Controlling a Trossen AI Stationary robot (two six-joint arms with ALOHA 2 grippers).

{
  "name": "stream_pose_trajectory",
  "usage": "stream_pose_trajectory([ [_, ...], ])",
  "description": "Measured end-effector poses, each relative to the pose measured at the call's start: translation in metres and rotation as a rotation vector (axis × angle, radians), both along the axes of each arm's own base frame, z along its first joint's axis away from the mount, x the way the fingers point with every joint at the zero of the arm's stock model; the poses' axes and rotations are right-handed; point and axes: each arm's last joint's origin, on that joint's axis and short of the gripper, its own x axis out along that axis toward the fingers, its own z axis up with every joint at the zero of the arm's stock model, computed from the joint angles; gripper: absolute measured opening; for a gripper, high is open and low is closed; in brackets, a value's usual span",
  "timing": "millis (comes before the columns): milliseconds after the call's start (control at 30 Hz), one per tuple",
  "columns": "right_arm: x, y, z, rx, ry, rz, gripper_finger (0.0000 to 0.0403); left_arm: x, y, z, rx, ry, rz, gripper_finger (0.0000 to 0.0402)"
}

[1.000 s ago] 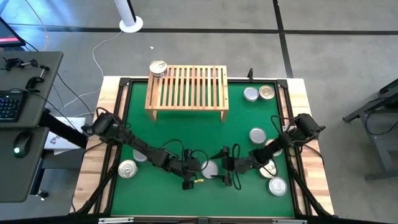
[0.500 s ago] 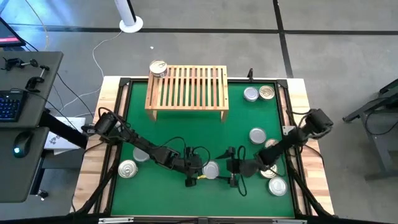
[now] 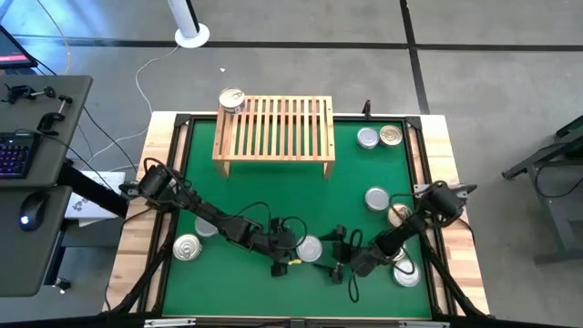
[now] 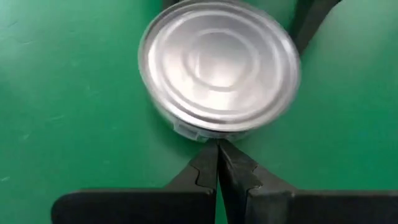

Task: Stack canned seafood by type on shelf
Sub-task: Put the green white tuna can on the shelf

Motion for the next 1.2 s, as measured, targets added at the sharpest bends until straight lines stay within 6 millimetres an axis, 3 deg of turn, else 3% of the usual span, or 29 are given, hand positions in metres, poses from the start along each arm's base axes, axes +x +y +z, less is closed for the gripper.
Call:
stream_pose_trajectory([
  [200,0.018,-0.002,0.001,-0.031,-0.010,-0.015,0.0399,0.001,-0.001,-0.007,-0.009,0.010,-0.011,0.0000],
  [500,0.026,-0.007,0.003,-0.017,-0.001,0.013,0.0396,0.003,-0.002,-0.014,0.006,0.007,-0.024,0.0000],
  [800,0.024,-0.007,0.001,0.023,0.009,0.006,0.0375,0.000,-0.003,-0.011,0.013,0.029,-0.018,0.0000],
  [1200,0.011,0.004,0.000,0.037,0.000,-0.009,0.0372,-0.023,0.003,0.000,0.124,0.180,0.089,0.0000],
])
